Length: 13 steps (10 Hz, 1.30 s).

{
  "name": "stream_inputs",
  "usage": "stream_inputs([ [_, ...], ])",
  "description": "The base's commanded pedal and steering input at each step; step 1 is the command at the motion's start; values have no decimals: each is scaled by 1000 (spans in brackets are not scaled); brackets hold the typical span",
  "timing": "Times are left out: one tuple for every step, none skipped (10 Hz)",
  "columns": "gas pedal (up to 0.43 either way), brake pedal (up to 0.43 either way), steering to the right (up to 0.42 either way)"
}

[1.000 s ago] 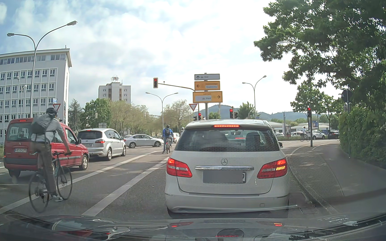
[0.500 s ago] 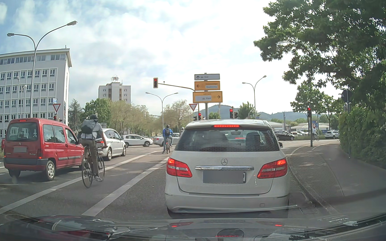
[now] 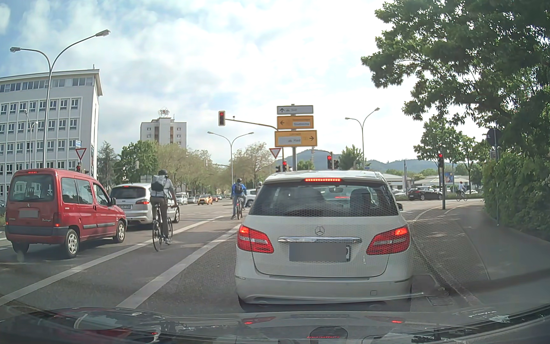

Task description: Follow the waypoints while adhering to traffic rules and regulations

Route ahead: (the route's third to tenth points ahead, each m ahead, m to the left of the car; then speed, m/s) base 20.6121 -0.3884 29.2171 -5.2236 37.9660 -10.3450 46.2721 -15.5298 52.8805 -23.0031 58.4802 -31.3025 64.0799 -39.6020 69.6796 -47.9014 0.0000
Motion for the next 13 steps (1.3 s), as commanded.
stream_inputs([
  [0,250,80],
  [0,250,80],
  [0,250,80],
  [0,250,80],
  [0,250,80],
  [0,250,80],
  [0,250,80],
  [0,250,80],
  [0,250,80],
  [0,250,80],
  [0,250,80],
  [0,250,80],
  [0,250,80],
])
